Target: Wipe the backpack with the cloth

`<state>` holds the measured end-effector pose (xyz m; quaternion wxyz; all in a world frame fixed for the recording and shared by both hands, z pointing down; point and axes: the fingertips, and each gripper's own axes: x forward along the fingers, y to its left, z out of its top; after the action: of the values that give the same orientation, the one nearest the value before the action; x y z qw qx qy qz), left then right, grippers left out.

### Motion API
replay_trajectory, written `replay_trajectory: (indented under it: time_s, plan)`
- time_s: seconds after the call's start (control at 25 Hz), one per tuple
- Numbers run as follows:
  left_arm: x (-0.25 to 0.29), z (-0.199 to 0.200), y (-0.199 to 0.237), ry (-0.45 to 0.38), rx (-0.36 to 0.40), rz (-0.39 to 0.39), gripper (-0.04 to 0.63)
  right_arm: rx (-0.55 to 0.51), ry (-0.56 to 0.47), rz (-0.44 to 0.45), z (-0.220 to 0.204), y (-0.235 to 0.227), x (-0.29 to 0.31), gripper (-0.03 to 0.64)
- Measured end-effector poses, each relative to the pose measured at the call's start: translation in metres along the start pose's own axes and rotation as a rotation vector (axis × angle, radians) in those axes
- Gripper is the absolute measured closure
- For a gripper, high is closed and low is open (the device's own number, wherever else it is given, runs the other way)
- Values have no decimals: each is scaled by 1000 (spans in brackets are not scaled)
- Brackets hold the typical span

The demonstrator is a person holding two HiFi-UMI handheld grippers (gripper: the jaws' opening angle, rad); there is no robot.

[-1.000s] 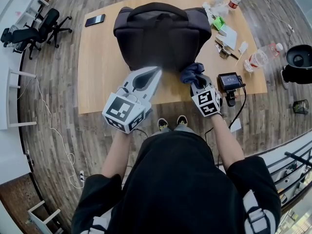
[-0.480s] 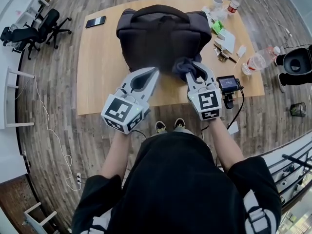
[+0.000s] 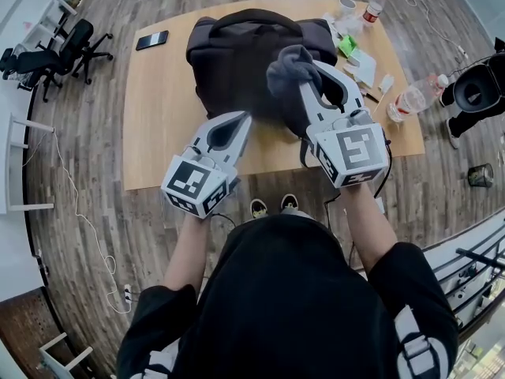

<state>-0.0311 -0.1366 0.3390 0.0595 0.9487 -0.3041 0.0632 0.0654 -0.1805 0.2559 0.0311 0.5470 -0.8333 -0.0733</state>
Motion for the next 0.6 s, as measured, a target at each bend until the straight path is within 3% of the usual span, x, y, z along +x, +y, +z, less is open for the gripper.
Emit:
replay_trajectory:
  time_s: [0.24, 0.36, 0.6]
  plan:
    - [-5, 2, 1, -4, -1, 7, 578, -68, -42, -17, 31, -15, 16, 566]
    - [-6, 1, 2, -6, -11, 12, 578, -110, -26, -6, 24, -13, 22, 566]
    - [-11, -6, 4, 11, -26, 16, 578, -89, -39, 16, 4, -4, 13, 568]
